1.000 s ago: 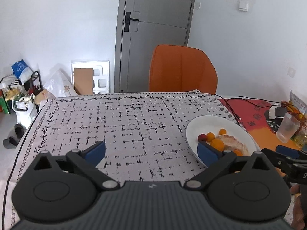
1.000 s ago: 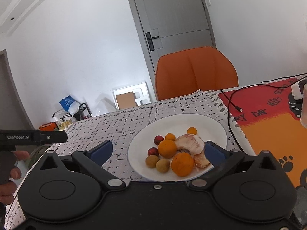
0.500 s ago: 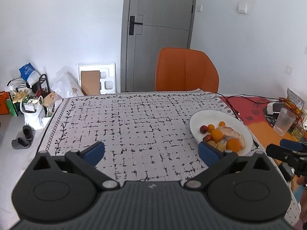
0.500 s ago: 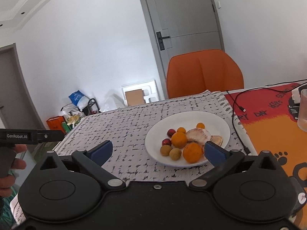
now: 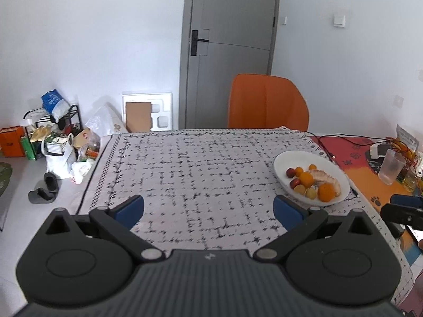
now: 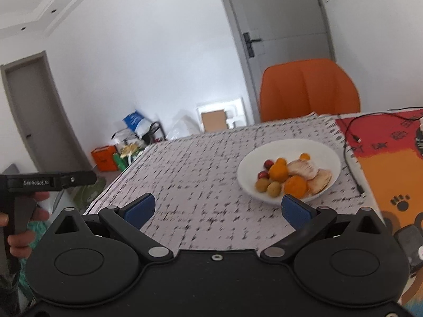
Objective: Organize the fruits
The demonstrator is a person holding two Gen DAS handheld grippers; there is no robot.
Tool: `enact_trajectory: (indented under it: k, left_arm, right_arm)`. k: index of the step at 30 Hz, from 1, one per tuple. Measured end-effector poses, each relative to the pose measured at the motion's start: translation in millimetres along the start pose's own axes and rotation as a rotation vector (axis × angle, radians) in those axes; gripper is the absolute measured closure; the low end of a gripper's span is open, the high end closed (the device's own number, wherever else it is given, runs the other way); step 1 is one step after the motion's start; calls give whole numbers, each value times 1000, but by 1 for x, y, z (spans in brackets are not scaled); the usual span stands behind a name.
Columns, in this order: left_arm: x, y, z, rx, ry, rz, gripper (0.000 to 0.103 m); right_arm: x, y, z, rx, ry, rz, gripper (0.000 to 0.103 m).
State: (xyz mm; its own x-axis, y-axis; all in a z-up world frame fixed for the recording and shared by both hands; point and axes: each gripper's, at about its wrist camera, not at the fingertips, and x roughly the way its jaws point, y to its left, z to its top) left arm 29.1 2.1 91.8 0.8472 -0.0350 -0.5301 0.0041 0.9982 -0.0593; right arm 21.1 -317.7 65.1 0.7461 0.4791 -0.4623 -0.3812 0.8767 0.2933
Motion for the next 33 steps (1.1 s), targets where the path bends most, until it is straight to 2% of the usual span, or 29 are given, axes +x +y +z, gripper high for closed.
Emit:
enact_trajectory:
  k: [4, 8, 14, 18, 24, 33]
  left_arm:
    - [-12, 8, -7, -3, 2, 11, 0]
    - [-22, 13, -15, -15, 20, -11, 0]
    - [-32, 24, -31, -37, 30, 10, 0]
    - [-36, 33, -40, -66, 9, 29, 0]
    - [-40, 39, -39, -60, 0, 69, 0]
    - [-38, 39, -40, -57, 4, 61, 0]
  right_arm:
    - [-1, 12, -7, -25, 25, 14, 0]
    - [-4, 19, -11, -38, 37, -5, 0]
    - [-21, 24, -14, -39, 18, -14, 0]
    - [-22, 26, -16, -56, 8, -33, 0]
    - [-14, 25, -22, -44, 33, -41, 0]
    - [-14, 26, -22, -39, 34, -31, 0]
